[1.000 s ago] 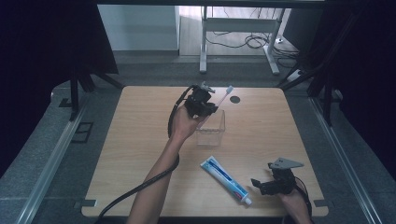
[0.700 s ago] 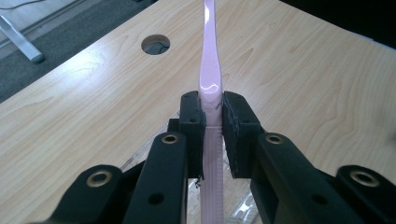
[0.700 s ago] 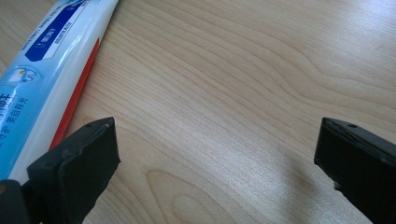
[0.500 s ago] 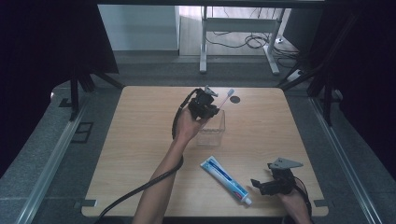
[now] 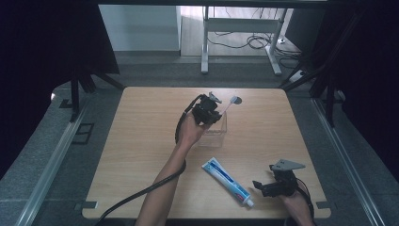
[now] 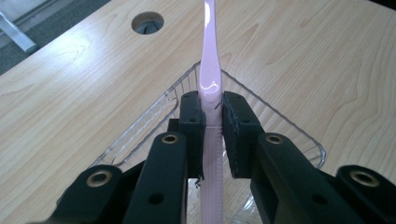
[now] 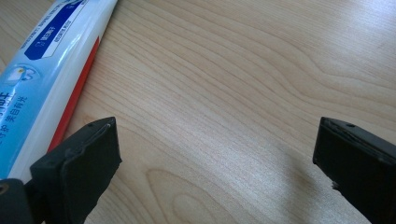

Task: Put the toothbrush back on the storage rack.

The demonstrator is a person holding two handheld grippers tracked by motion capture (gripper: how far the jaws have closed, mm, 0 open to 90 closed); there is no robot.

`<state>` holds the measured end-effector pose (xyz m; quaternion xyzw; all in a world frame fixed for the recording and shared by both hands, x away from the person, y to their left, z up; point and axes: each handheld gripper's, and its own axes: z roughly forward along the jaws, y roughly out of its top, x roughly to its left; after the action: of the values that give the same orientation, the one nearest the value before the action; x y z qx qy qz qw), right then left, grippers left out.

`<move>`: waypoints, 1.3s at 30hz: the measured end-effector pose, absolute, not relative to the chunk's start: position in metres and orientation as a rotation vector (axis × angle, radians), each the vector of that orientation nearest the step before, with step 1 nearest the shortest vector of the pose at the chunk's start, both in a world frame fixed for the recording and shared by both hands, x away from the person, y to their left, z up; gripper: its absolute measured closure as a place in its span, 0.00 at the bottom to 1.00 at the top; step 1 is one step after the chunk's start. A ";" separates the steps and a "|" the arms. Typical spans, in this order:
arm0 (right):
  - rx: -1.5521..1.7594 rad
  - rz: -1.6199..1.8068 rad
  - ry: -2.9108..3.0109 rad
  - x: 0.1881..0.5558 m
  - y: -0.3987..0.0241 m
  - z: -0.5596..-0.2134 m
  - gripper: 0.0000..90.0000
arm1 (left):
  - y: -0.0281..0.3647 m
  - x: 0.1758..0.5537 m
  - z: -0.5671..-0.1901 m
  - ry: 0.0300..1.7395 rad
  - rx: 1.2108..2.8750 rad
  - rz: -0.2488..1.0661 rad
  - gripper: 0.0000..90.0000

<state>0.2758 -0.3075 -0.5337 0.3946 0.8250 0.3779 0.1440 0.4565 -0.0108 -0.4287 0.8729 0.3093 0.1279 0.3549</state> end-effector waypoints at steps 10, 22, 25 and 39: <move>1.132 1.082 2.383 0.276 -0.308 -0.534 0.02 | -0.010 0.456 -0.439 0.809 2.291 0.323 0.88; 1.136 1.073 2.391 0.276 -0.307 -0.535 0.02 | -0.011 0.457 -0.446 0.825 2.360 0.321 0.88; 1.136 1.072 2.391 0.276 -0.307 -0.535 0.02 | -0.011 0.457 -0.446 0.820 2.386 0.335 0.99; 1.131 1.072 2.393 0.276 -0.307 -0.535 0.02 | -0.012 0.456 -0.448 0.820 2.412 0.321 0.99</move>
<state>0.2761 -0.3066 -0.5347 0.3919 0.8294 0.3716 0.1426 0.4563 -0.0124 -0.4475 0.9010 0.3062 0.1199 0.2831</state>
